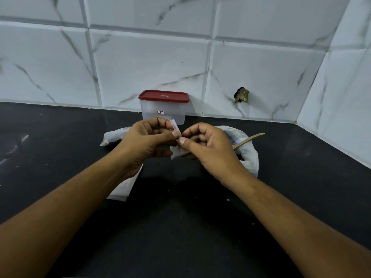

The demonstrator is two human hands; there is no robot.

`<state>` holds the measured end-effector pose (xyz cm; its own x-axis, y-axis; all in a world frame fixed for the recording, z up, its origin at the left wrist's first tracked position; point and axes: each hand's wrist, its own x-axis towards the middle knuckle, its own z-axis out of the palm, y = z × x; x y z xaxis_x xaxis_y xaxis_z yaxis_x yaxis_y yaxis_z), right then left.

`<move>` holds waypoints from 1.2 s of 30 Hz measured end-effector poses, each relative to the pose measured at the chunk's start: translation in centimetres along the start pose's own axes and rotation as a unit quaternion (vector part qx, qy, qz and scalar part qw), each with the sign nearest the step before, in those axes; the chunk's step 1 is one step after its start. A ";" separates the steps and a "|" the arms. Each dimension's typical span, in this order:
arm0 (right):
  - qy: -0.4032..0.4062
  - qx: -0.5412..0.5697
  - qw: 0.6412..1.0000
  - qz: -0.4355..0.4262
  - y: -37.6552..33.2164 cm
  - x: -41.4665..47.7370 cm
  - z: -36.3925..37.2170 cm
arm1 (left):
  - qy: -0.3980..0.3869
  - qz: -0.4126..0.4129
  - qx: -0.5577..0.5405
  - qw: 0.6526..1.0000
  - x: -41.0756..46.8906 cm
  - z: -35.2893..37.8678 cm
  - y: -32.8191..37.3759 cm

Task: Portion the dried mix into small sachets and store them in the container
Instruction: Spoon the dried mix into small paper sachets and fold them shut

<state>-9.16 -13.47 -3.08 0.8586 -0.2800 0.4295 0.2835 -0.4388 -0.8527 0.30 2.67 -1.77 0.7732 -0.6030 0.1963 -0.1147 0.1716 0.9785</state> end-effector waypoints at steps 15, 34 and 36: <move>-0.009 -0.003 1.000 0.006 0.3 0.2 -0.3 | -0.031 0.005 0.005 1.000 -0.1 0.1 -0.1; -0.011 0.042 0.999 0.028 0.2 0.1 -0.4 | -0.042 -0.016 0.027 0.999 0.0 0.0 -0.5; -0.013 0.043 0.999 0.028 0.2 0.0 -0.3 | -0.039 -0.017 0.025 0.999 0.0 0.0 -0.5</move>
<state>-9.24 -13.83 -3.11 0.8848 -0.2788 0.3733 0.2691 -0.3483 -0.8979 0.35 2.55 -2.25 0.7263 -0.6673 0.1650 -0.1217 0.1115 0.9863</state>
